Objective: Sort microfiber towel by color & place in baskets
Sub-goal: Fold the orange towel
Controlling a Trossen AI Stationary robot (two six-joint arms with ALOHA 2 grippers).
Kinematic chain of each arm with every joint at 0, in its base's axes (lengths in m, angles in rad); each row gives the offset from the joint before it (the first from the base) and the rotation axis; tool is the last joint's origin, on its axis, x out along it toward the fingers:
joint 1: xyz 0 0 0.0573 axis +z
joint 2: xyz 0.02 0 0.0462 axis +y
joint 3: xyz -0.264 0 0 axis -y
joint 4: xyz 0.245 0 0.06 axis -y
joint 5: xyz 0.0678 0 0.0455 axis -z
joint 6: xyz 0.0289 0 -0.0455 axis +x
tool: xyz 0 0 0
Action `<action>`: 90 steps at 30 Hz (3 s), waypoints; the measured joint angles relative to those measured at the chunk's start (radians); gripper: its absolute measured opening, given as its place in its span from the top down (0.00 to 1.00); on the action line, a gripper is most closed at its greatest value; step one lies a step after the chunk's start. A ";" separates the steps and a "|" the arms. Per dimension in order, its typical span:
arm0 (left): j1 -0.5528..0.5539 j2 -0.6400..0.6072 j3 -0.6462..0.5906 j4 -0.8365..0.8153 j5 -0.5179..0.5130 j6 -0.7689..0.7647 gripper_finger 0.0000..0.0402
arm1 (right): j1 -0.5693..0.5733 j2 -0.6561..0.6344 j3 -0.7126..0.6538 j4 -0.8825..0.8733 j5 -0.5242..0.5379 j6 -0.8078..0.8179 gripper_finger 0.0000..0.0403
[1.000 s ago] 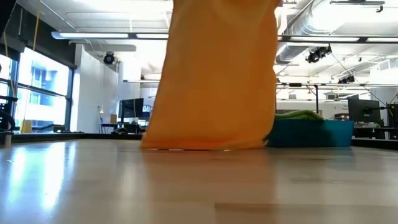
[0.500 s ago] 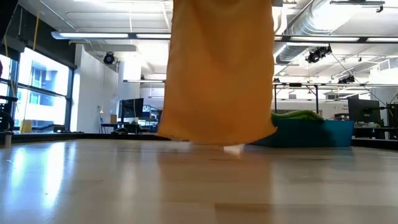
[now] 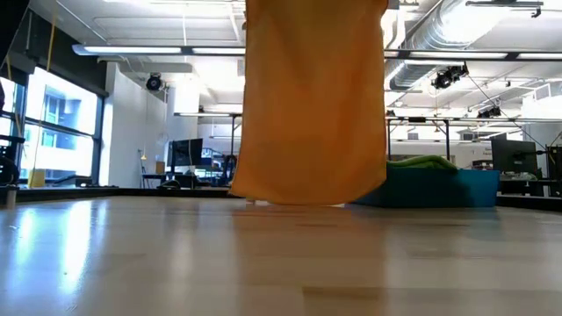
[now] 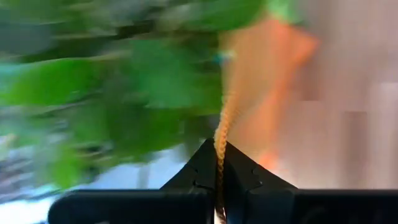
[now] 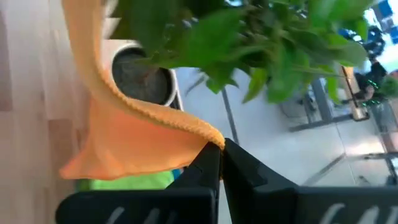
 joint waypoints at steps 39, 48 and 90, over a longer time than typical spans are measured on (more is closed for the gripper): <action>-0.197 0.133 -0.001 -0.026 0.596 -0.432 1.00 | 0.144 -0.001 -0.423 -0.016 -0.759 0.671 1.00; -0.121 0.130 -0.001 -0.059 0.536 -0.314 1.00 | 0.111 -0.001 -0.461 0.077 -0.623 0.567 1.00; -0.232 0.029 -0.530 0.331 0.680 -0.315 1.00 | 0.238 0.035 -0.644 0.413 -0.723 0.714 1.00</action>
